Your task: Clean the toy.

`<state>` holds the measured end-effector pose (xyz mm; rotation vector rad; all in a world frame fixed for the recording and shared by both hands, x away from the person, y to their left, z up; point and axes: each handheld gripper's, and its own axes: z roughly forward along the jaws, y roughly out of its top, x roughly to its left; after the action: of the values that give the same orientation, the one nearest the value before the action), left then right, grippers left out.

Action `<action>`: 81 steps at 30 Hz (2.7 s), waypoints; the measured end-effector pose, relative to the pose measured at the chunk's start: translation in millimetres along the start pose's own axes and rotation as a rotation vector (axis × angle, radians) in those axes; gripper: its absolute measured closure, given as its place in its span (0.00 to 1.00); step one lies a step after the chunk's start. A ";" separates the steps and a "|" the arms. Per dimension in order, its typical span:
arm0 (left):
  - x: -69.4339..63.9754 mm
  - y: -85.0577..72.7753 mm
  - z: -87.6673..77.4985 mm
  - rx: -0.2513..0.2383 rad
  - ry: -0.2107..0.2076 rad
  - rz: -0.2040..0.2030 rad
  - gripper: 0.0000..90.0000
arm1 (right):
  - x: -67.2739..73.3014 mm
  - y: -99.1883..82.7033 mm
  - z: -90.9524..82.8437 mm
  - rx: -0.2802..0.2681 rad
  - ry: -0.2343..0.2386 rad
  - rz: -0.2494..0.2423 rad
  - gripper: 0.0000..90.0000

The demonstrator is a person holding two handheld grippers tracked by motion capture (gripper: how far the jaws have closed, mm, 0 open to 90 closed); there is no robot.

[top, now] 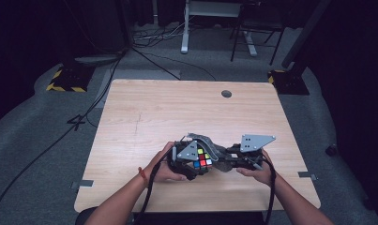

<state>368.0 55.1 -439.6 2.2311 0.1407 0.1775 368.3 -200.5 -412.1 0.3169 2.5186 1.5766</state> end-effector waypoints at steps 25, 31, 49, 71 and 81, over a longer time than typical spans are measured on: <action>8.9 0.6 3.5 -0.016 0.012 -0.055 0.33 | -0.4 0.4 -1.2 -0.031 0.048 -0.025 0.88; 11.1 -1.1 4.3 -0.020 0.008 -0.076 0.34 | 1.3 -1.1 1.2 -0.005 0.019 -0.025 0.88; 5.4 2.0 10.1 0.052 -0.005 -0.006 0.36 | 2.2 0.6 3.9 -0.041 -0.014 -0.011 0.88; 2.5 6.0 -7.2 -0.054 0.045 0.016 0.37 | -0.1 -12.9 15.0 0.136 -0.018 -0.010 0.88; 4.4 5.4 -2.6 -0.041 0.024 0.016 0.35 | 6.6 -7.7 9.3 0.083 -0.021 -0.032 0.89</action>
<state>372.1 54.6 -433.4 2.1899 0.1309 0.2142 363.4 -194.0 -423.3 0.2996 2.5648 1.4522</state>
